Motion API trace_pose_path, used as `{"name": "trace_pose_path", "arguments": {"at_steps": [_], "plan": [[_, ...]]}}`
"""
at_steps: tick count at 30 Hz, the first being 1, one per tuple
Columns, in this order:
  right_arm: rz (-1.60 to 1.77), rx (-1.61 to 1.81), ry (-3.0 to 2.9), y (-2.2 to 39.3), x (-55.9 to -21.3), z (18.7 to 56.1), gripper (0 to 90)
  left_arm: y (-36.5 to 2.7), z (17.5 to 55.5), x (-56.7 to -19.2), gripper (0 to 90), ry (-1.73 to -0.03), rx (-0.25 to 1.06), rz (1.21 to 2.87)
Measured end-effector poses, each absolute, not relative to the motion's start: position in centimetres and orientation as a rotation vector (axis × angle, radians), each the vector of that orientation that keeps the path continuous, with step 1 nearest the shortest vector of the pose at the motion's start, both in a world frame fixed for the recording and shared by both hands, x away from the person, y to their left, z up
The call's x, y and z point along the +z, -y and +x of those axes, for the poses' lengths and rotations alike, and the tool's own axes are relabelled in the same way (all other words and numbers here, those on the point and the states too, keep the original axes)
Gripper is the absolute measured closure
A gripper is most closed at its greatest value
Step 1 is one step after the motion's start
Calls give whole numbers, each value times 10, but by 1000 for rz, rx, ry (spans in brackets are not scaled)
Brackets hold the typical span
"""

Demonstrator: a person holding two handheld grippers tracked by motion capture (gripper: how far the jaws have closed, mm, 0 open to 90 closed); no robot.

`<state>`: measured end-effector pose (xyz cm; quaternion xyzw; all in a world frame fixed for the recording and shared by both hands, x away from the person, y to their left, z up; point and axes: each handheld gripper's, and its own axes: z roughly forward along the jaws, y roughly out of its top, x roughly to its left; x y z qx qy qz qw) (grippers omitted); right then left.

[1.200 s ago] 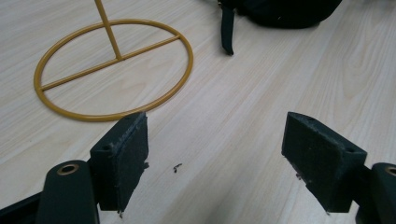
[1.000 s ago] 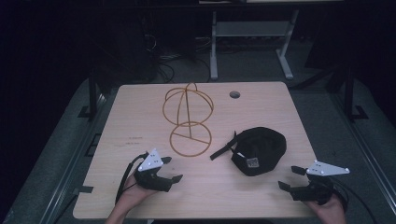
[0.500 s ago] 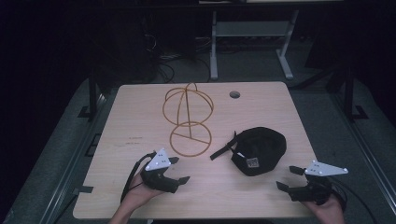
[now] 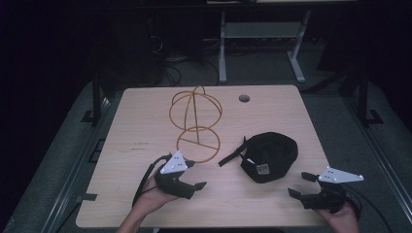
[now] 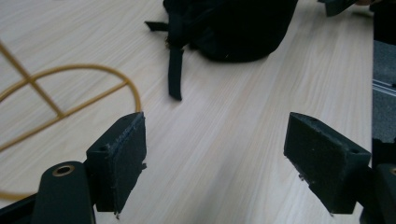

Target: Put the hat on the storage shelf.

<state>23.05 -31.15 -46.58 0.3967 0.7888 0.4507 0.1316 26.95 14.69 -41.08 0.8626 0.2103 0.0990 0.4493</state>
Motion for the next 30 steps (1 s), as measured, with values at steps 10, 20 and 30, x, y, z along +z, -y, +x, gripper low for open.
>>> {"name": "trace_pose_path", "arguments": {"at_steps": [10,20,30], "plan": [[1147,1312,-2289,312,-466,230,145,-117,272,-396,210,-435,204,2153],[1146,1317,-2289,313,-465,230,145,-89,277,-390,211,-376,170,2181],[1151,1322,-2281,314,-465,230,144,-60,285,-385,215,-316,144,2205]]}}
